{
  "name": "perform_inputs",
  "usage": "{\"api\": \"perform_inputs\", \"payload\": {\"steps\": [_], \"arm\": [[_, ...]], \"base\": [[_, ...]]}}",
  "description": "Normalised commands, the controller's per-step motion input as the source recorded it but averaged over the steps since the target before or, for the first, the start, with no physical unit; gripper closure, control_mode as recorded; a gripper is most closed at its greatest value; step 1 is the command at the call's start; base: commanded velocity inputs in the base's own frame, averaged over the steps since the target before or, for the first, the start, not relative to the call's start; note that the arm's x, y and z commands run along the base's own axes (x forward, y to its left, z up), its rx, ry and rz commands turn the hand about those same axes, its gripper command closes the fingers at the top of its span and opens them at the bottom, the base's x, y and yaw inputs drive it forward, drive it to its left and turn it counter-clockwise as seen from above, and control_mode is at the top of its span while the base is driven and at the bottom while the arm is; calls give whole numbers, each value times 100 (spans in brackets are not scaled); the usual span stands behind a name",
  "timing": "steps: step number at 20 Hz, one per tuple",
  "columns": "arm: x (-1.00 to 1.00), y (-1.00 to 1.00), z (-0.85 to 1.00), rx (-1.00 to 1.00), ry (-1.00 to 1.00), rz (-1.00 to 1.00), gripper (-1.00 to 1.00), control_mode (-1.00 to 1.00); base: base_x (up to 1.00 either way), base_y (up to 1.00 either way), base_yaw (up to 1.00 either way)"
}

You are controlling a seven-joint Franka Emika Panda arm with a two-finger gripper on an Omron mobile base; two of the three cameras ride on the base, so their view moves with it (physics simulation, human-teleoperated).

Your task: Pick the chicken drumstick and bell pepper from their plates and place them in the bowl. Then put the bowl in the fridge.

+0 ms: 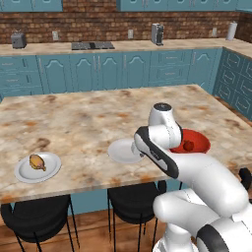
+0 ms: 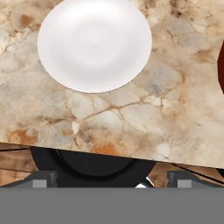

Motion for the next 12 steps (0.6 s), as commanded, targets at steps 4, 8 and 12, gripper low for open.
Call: {"api": "perform_inputs", "payload": {"steps": [4, 8, 12], "arm": [[0, 0, 0, 0, 0, 0, -100, 100], [0, 0, 0, 0, 0, 0, -100, 100], [0, 0, 0, 0, 0, 0, -100, 100]], "base": [[0, 0, 0], [-21, 19, -11], [-2, 77, -17]]}}
